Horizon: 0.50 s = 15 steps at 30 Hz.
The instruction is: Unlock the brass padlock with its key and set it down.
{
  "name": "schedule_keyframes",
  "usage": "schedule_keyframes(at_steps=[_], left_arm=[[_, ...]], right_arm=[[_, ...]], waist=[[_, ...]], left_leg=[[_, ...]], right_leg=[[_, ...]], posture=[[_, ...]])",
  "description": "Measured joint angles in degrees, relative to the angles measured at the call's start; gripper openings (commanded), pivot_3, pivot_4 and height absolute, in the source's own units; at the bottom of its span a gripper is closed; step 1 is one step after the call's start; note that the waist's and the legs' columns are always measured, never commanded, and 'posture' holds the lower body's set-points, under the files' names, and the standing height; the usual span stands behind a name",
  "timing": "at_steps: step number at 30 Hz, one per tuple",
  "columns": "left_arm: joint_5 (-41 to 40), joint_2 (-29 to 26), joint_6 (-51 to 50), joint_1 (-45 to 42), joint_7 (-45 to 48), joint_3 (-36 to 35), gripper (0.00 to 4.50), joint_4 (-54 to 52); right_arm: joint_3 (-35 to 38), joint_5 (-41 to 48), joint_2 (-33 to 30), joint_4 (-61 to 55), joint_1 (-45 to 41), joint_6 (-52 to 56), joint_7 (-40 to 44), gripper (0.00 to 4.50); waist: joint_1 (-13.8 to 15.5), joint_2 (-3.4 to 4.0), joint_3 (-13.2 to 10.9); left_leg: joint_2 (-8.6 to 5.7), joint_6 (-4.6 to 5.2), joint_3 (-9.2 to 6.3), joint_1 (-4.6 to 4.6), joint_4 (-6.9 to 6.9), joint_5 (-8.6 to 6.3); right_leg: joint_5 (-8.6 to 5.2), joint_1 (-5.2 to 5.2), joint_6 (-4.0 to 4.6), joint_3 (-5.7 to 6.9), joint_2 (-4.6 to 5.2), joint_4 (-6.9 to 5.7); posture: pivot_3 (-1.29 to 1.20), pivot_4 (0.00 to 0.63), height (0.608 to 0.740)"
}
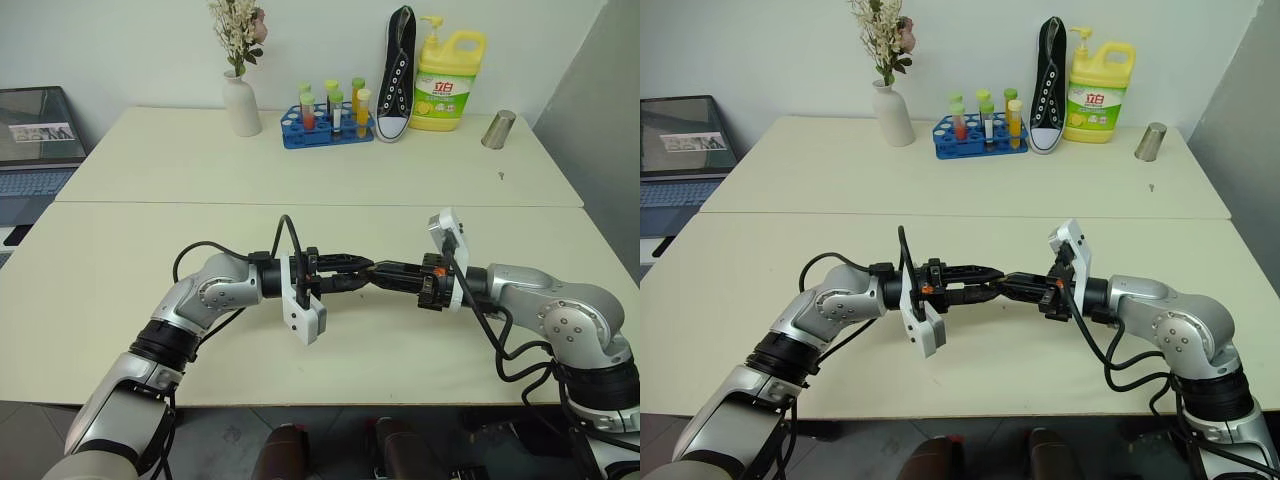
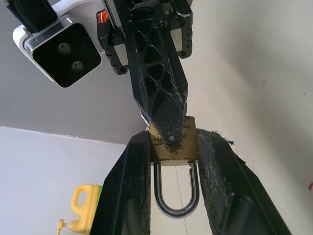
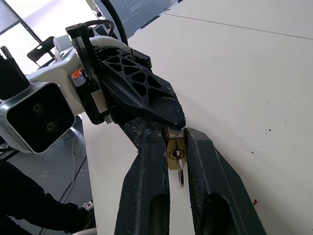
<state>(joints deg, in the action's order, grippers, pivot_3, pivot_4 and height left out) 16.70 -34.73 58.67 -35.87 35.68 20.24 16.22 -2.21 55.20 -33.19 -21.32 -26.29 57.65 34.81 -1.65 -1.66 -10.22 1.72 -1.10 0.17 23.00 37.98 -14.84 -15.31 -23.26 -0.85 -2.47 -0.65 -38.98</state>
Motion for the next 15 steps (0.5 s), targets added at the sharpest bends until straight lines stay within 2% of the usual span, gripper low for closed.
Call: schedule_keyframes(at_steps=[4, 8, 14, 15], left_arm=[[-4.6, 0.0, -1.1, 0.5, 2.1, 0.7, 2.95, -0.3], [-5.3, -0.1, -0.8, 1.2, 2.3, 0.5, 4.28, -0.6], [-9.0, -0.3, -1.6, 4.6, 1.6, -0.5, 4.32, -4.4], [-11.0, -0.4, -3.2, 5.2, 2.1, -0.5, 4.14, -5.7]], right_arm=[[0.0, 0.0, 0.1, 0.0, 0.0, 0.2, 0.1, 0.14], [-0.2, -1.6, -0.3, 0.1, -0.1, -0.1, 0.6, 0.14], [-1.6, -9.2, -2.6, 1.1, 0.0, -4.6, 3.7, 0.14], [-1.7, -10.1, -2.9, 1.2, 0.1, -5.3, 4.3, 0.14]], waist=[[0.0, 0.00, 0.0], [0.0, 0.00, 0.0], [0.0, 0.00, 0.0], [0.0, 0.00, 0.0]], left_leg=[[0.00, 0.00, -0.01, 0.00, 0.00, 0.00], [-0.01, 0.00, 0.00, 0.00, 0.00, 0.00], [0.01, 0.00, -0.01, 0.00, 0.00, 0.00], [0.01, 0.00, -0.01, -0.01, 0.00, 0.00]], right_leg=[[0.00, 0.00, 0.00, 0.00, 0.00, 0.00], [0.00, 0.00, 0.00, 0.00, 0.00, 0.00], [0.00, 0.00, 0.00, 0.00, 0.01, 0.00], [0.00, 0.00, 0.00, 0.00, 0.00, 0.00]], posture=[[0.00, 0.150, 0.740], [0.00, 0.150, 0.740], [0.00, 0.150, 0.740], [0.00, 0.150, 0.740]])
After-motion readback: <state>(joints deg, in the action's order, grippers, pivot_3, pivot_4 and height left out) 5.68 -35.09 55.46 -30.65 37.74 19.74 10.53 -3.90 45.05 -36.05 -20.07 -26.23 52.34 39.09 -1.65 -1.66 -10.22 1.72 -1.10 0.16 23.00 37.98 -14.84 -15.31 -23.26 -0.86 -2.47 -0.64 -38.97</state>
